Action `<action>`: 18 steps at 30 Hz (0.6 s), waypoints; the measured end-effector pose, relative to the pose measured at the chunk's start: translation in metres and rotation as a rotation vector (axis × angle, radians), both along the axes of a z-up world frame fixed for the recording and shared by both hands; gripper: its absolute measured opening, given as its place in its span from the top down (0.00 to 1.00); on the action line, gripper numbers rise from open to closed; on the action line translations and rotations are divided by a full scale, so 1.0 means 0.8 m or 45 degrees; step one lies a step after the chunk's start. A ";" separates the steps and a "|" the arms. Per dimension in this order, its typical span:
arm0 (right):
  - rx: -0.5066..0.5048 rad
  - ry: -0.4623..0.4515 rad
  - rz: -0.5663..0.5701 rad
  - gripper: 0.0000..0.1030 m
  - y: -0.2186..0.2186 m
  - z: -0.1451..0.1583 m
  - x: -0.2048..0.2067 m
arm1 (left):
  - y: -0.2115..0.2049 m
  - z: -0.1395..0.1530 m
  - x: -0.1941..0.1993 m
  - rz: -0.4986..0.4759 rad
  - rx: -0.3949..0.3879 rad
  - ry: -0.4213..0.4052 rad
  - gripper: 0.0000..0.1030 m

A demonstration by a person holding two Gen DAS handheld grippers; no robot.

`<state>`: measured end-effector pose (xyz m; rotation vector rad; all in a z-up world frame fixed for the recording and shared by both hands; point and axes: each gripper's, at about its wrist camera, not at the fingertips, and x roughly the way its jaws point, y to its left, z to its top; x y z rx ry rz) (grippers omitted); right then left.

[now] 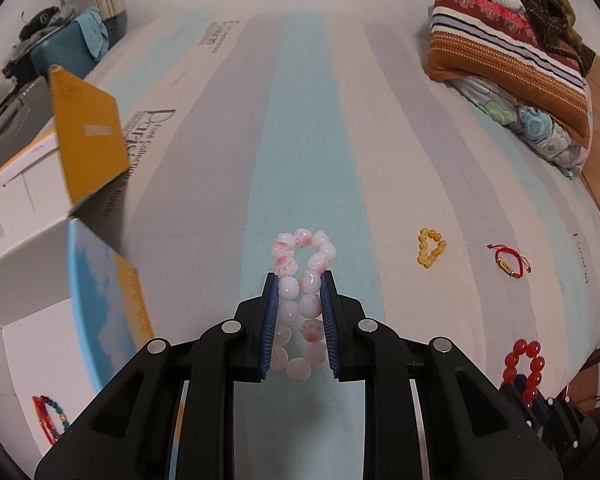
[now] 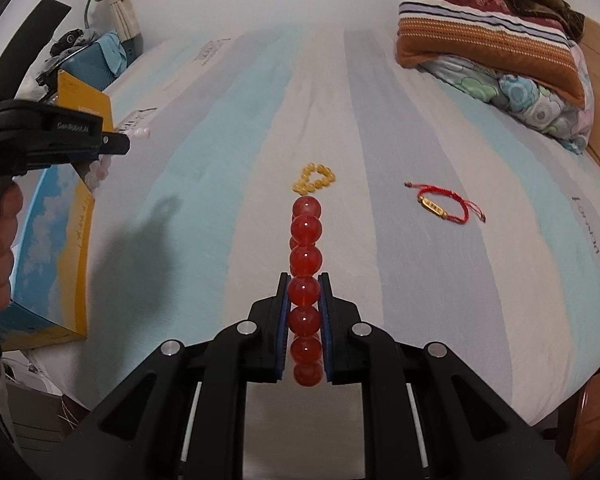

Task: Organize jewelry
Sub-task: 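Lift both held bracelets and carry them over the white box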

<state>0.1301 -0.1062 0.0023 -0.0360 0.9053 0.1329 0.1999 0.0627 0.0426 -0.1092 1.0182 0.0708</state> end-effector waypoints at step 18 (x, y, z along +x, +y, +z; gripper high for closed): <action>0.000 -0.073 0.080 0.88 0.075 0.050 0.004 | 0.056 0.069 -0.080 0.032 0.033 -0.137 0.80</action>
